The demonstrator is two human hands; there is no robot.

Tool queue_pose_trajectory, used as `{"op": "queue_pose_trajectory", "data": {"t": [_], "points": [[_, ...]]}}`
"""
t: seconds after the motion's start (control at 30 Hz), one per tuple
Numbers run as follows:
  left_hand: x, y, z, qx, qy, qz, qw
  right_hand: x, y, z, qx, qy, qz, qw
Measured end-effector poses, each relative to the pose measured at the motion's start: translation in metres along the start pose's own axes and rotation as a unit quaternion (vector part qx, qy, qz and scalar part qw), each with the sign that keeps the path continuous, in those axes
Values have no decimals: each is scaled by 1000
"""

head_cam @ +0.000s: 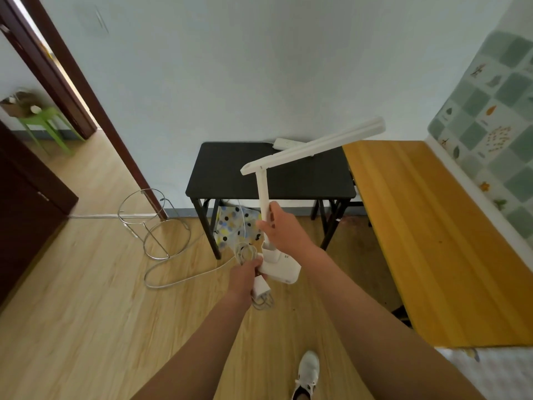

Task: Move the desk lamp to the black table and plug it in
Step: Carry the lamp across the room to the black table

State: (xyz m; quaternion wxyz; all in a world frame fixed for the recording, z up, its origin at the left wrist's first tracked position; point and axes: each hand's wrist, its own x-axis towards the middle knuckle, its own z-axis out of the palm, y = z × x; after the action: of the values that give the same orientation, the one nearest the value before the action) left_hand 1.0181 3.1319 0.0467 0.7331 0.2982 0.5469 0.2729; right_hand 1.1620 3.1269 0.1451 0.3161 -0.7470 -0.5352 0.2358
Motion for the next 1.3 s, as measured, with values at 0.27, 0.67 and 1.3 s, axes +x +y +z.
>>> {"op": "queue_pose_trajectory", "data": {"t": [0.27, 0.67, 1.3], "points": [[50, 42, 69, -9, 21, 12, 1000, 82, 28, -47, 11, -12, -13, 1000], [98, 88, 123, 25, 65, 60, 996, 170, 35, -86, 9, -35, -43, 998], [247, 190, 180, 88, 3, -4, 996, 325, 66, -105, -10, 8, 46, 999]]}}
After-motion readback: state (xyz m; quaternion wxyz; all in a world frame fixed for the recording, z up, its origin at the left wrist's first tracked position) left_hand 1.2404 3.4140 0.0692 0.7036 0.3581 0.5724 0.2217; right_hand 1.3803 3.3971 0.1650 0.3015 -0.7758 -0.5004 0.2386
